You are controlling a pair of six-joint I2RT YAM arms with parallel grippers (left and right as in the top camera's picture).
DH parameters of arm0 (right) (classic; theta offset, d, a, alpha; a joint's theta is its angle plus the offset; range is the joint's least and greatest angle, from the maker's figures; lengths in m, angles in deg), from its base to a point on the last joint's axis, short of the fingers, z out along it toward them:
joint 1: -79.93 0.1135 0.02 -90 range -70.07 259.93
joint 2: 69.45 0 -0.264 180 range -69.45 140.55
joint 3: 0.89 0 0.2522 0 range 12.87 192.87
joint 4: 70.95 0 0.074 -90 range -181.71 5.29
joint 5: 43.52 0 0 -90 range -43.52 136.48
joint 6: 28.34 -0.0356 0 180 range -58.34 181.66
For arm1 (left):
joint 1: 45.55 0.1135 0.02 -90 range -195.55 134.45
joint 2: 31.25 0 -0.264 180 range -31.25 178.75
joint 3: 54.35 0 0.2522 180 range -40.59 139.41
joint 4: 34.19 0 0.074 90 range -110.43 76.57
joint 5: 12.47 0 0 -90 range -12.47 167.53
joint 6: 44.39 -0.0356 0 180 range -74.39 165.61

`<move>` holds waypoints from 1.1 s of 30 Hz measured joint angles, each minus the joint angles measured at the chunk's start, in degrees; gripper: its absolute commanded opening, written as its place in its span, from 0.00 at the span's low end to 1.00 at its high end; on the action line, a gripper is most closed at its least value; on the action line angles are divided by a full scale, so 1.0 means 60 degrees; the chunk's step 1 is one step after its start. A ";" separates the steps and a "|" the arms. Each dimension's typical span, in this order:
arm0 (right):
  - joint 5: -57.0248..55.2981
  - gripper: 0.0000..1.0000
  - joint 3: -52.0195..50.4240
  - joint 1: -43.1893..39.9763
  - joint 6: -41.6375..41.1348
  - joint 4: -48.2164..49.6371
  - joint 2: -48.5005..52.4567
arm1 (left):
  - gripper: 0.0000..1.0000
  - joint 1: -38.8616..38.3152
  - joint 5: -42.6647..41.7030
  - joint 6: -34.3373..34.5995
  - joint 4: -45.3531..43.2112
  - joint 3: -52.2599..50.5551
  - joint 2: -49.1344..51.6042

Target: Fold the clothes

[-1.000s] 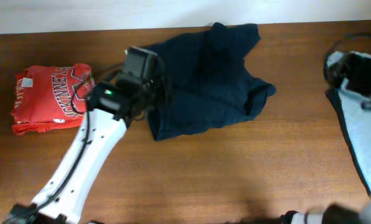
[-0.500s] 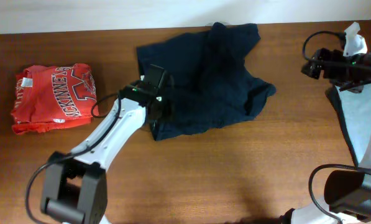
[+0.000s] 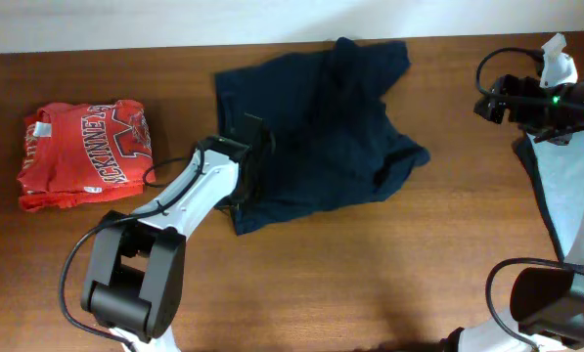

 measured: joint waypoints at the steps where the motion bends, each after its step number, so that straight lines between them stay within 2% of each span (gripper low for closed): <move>1: 0.0000 0.93 0.0000 0.0000 0.0004 -0.0004 0.0000 | 0.01 0.0007 0.0073 0.0000 -0.0106 -0.0066 0.0000; 10: -0.0047 0.93 0.0000 0.0280 0.0015 -0.0015 0.0000 | 0.01 0.0131 0.0404 0.0000 -0.0765 -0.0794 0.0157; 11: -0.0109 0.93 0.0000 0.0404 0.0025 -0.0004 0.0000 | 0.06 0.0251 0.0386 0.0000 -0.0725 -0.0798 0.0197; 15: -0.0262 0.93 0.0000 0.0601 0.0040 0.0000 0.0011 | 0.49 0.0965 -0.0113 -0.0233 -0.0084 -0.0597 0.0211; 17: -0.0295 0.93 0.0000 0.0630 0.0066 0.0000 0.0029 | 0.63 0.1428 -0.0503 -0.0474 0.0361 -0.0328 0.0219; 19: -0.0335 0.93 0.0000 0.0630 0.0080 0.0004 0.0062 | 0.69 0.1934 -0.0973 -0.0699 0.0758 0.0102 0.0226; 25: -0.0433 0.93 0.0000 0.0645 0.0178 0.0000 0.0280 | 0.71 0.2816 -0.2288 -0.1490 0.1494 0.1453 0.0226; 33: -0.0047 0.99 -0.0004 0.1027 0.1086 0.0386 0.1093 | 0.72 0.2204 -0.3249 -0.2277 0.1348 0.2419 0.0226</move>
